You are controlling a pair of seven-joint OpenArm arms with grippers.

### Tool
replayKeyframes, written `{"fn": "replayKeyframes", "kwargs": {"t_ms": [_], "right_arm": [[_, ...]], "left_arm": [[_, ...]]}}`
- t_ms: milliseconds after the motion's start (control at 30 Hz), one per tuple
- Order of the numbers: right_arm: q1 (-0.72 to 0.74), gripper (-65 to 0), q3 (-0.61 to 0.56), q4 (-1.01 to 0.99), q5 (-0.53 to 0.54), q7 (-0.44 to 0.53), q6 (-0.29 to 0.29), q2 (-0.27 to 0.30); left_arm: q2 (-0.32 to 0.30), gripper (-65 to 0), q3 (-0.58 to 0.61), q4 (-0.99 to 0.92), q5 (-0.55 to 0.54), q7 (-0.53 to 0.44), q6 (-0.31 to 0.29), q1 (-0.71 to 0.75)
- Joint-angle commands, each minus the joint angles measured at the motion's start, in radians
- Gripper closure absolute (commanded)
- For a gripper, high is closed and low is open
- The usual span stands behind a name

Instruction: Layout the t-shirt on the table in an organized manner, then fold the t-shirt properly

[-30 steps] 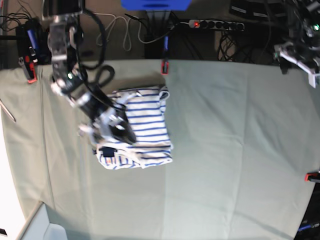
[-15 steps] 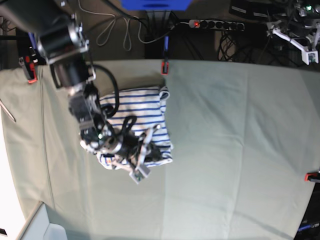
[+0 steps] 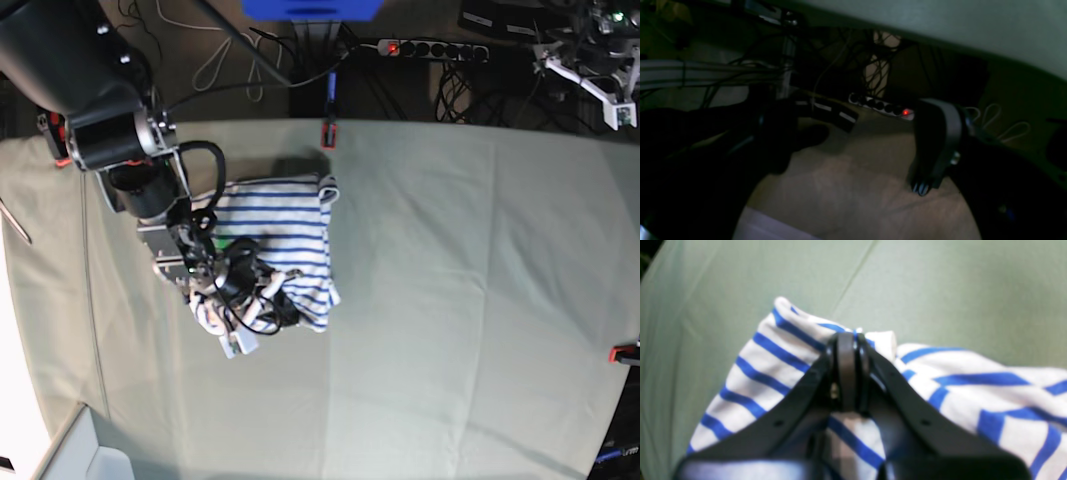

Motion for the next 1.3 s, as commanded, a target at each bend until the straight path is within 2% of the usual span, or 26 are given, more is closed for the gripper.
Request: {"fn": "replayKeyframes", "kwargs": {"t_ms": [0, 67, 233, 300, 400, 467, 533, 700, 733, 800, 1000, 1167, 1267], "right_arm": [[0.006, 0.0, 0.002, 0.004, -0.005, -0.01, 0.005, 0.004], [-0.007, 0.0, 0.033, 0.058, -0.004, 0.017, 0.005, 0.003], [-0.16, 0.0, 0.251, 0.402, -0.007, 0.012, 0.005, 0.0], [-0.218, 0.0, 0.278, 0.545, -0.008, -0.023, 0.005, -0.011], [-0.333, 0.0, 0.301, 0.776, -0.008, -0.126, 0.005, -0.008], [-0.436, 0.0, 0.331, 0.93, -0.008, -0.171, 0.005, -0.008], [-0.545, 0.0, 0.364, 1.051, -0.007, -0.175, 0.005, -0.013], [-0.809, 0.0, 0.436, 1.26, -0.005, -0.174, 0.005, -0.014], [-0.849, 0.0, 0.452, 1.283, -0.005, -0.174, 0.005, -0.014], [-0.932, 0.0, 0.483, 1.316, -0.005, -0.174, 0.005, -0.016], [-1.101, 0.0, 0.529, 1.296, -0.005, -0.175, 0.01, -0.011], [-1.133, 0.0, 0.533, 1.18, -0.01, -0.175, 0.012, 0.012], [-1.142, 0.0, 0.529, 1.109, -0.008, -0.174, 0.012, 0.044]], "left_arm": [[-0.009, -52.5, -0.003, 0.018, -0.004, -0.012, 0.002, 0.004], [-0.009, -52.5, -0.002, 0.018, -0.004, -0.012, 0.002, -0.003], [-0.008, -52.5, 0.001, 0.018, -0.004, -0.004, 0.002, 0.003], [-0.006, -52.5, 0.001, 0.018, -0.004, -0.002, 0.002, 0.004], [-0.005, -51.4, 0.003, 0.006, -0.004, -0.001, 0.002, 0.006], [0.0, -44.3, 0.003, -0.021, -0.004, -0.001, 0.002, 0.004], [0.0, -33.8, 0.003, -0.064, -0.004, -0.01, 0.002, -0.002], [0.0, -1.7, 0.003, -0.249, -0.004, -0.012, 0.002, -0.062], [-0.005, 0.0, 0.003, -0.288, -0.001, -0.012, 0.002, -0.077], [-0.009, -1.5, 0.003, -0.367, -0.001, -0.012, 0.002, -0.111], [-0.011, 0.0, 0.003, -0.525, 0.003, -0.013, 0.002, -0.209], [-0.011, 0.0, 0.003, -0.634, 0.003, -0.018, 0.002, -0.296], [-0.011, 0.0, 0.004, -0.698, 0.005, -0.09, 0.002, -0.313]]}}
